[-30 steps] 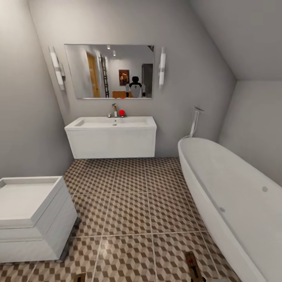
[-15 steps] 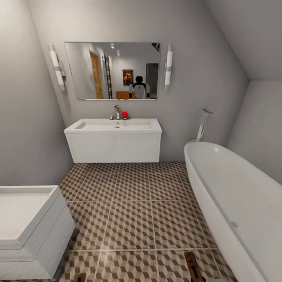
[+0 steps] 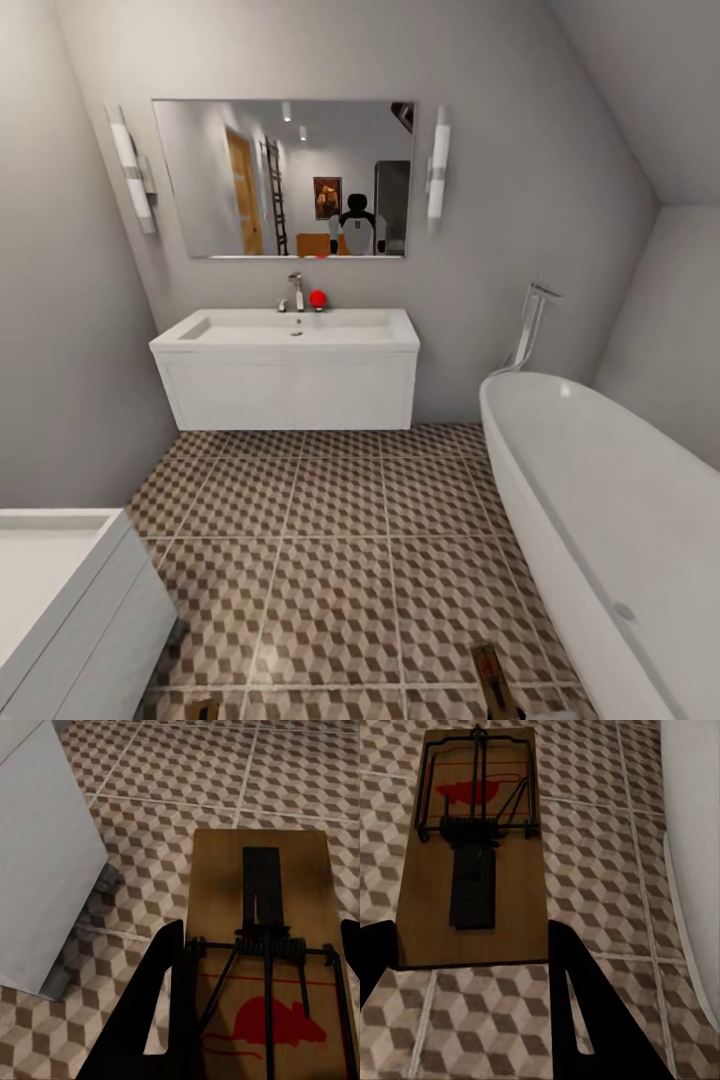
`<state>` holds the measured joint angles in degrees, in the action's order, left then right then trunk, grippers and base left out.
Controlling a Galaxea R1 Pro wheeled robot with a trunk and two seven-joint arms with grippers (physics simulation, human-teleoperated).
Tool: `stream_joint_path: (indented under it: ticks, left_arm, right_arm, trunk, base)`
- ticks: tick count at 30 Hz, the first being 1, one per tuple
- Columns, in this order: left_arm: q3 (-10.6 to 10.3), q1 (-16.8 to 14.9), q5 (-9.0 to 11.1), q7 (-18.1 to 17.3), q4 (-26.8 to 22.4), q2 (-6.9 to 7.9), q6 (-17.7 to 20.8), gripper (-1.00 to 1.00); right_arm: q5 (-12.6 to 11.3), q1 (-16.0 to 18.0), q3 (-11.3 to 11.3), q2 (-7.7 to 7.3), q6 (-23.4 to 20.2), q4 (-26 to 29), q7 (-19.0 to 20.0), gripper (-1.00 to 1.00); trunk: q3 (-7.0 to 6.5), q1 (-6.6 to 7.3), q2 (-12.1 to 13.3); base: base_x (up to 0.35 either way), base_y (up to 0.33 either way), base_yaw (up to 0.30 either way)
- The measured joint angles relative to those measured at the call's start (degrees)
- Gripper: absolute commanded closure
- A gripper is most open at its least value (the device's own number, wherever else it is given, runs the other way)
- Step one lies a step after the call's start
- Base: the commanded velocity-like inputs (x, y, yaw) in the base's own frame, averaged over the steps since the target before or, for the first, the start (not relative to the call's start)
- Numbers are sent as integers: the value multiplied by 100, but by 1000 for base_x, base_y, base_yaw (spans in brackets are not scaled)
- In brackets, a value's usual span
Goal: Take the four mousetraps from the cabinet in the bathroom and place them on the bathroom floor. Make sure all four end up on the same floor surface, and ensure that at least two of them are either under or directly next to the same bathroom sink.
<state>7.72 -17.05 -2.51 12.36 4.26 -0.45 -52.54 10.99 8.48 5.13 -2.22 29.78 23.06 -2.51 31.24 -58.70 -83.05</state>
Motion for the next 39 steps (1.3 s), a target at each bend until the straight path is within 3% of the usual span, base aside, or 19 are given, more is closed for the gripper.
stream_joint_path:
  ticks: [39]
  left_arm:
    - [1, 0, 2, 0, 1, -18, 0, 100]
  right_arm:
    - [0, 0, -9, 0, -9, -1, 1, 100]
  trunk:
    - [0, -1, 0]
  base:
    - [334, 0, 0]
